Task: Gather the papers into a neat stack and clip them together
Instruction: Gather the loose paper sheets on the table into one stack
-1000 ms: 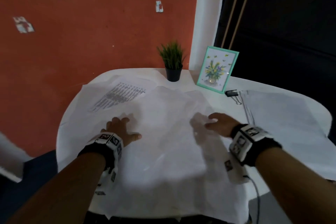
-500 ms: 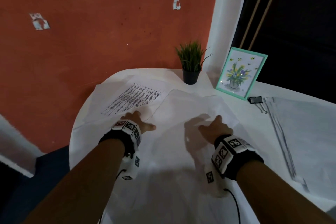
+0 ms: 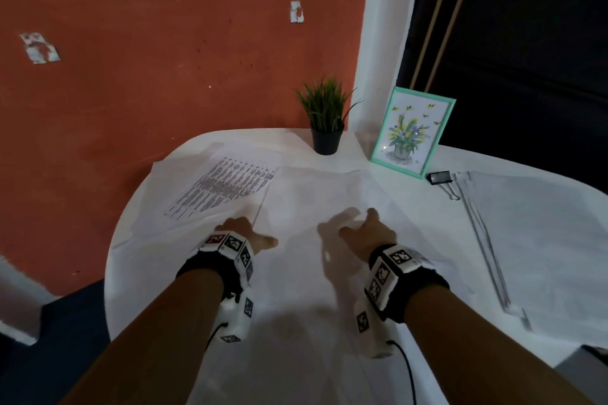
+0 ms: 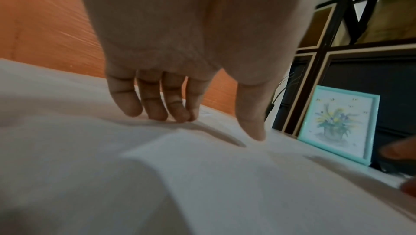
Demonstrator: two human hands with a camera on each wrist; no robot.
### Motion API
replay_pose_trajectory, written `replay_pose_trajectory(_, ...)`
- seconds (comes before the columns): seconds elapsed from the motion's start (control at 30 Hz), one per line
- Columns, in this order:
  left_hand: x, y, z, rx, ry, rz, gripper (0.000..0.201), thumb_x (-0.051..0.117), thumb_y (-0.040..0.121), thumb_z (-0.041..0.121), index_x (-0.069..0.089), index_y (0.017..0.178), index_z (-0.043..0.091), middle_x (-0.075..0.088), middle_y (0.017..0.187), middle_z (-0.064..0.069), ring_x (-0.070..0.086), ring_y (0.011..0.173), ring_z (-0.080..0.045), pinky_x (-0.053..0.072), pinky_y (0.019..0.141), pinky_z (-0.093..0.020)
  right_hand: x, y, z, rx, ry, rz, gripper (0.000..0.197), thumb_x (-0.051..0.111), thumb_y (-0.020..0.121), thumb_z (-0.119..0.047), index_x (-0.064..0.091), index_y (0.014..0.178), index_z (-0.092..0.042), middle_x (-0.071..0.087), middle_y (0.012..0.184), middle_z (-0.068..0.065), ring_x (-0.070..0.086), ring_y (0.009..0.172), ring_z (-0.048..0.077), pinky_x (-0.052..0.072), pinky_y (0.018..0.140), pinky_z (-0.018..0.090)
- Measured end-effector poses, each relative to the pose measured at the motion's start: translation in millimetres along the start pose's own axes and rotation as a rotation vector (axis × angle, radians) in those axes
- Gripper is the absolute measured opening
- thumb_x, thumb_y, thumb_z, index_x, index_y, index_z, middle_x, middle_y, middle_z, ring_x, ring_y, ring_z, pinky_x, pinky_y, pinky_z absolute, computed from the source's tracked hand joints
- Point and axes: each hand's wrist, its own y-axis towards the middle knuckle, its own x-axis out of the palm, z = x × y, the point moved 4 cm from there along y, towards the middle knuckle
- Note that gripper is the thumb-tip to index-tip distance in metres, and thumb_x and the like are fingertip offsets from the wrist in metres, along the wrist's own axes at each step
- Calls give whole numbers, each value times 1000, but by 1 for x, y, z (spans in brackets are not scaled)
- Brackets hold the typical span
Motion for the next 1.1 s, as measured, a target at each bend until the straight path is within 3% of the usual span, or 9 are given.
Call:
replay_pose_trajectory(0.07, 0, -1, 3, 21, -16, -8, 89, 68, 64, 66, 49, 130, 9, 55, 133, -15, 53, 120, -34, 46, 99, -39, -2, -1, -4, -30, 100, 7, 75, 53, 87, -40, 17, 148, -15, 43, 143, 17, 40, 132, 36, 35, 108, 41)
replay_pose_trajectory(0.17, 2, -4, 0, 48, -17, 26, 70, 73, 70, 52, 53, 126, 15, 54, 133, -11, 53, 120, -30, 45, 100, -36, -5, -2, 6, 84, 25, 128, 69, 52, 85, -39, 24, 143, -13, 42, 140, 17, 39, 129, 36, 34, 103, 41)
replay_pose_trajectory(0.3, 13, -15, 6, 75, 2, 34, 65, 74, 73, 43, 49, 129, 22, 44, 136, -9, 40, 130, -28, 38, 108, -36, 7, -5, 0, 7, 10, 54, 70, 54, 83, -40, 26, 142, -16, 50, 136, 13, 41, 127, 35, 37, 102, 41)
replay_pose_trajectory(0.5, 22, -25, 7, 100, -85, 35, 66, 80, 70, 28, 48, 127, 19, 44, 132, -10, 42, 127, -29, 39, 106, -36, 9, -6, -1, -97, 423, -11, 75, 68, 80, -24, 29, 143, -22, 50, 138, 12, 51, 123, 32, 43, 104, 40)
replay_pose_trajectory(0.63, 21, -27, 3, 87, -150, 18, 82, 84, 65, 22, 40, 134, 21, 44, 135, -11, 43, 128, -29, 38, 108, -39, 4, -4, 15, 54, 682, 80, 85, 70, 78, -10, 20, 146, -9, 47, 138, 19, 51, 122, 36, 46, 100, 43)
replay_pose_trajectory(0.73, 18, -29, 1, 78, -184, 1, 95, 84, 63, 24, 31, 142, 18, 44, 138, -11, 44, 130, -29, 37, 109, -39, 3, -4, 13, 82, 635, -45, 66, 72, 77, -9, 43, 135, 2, 53, 135, 20, 54, 120, 35, 46, 101, 43)
replay_pose_trajectory(0.87, 15, -34, -5, 62, -290, -25, 87, 77, 74, 29, 28, 143, 12, 51, 134, -13, 48, 126, -28, 36, 107, -34, -13, -2, 17, -13, 478, -87, 57, 63, 78, 2, 48, 133, 1, 53, 133, 20, 51, 123, 37, 43, 104, 47)
replay_pose_trajectory(1.0, 20, -51, -5, 76, -232, -19, 81, 72, 76, 42, 33, 141, 14, 49, 138, -11, 45, 129, -29, 35, 109, -36, -31, -23, 41, 29, 238, -64, 63, 57, 85, -2, 30, 142, 3, 40, 144, 19, 42, 130, 35, 40, 105, 37)
replay_pose_trajectory(1.1, 32, -74, 0, 102, 60, -3, 81, 59, 77, 60, 36, 141, 15, 36, 143, -12, 34, 133, -32, 33, 109, -39, -30, -41, 60, 51, -13, -52, 70, 49, 94, -16, 11, 147, 6, 28, 153, 19, 34, 138, 32, 34, 107, 32)
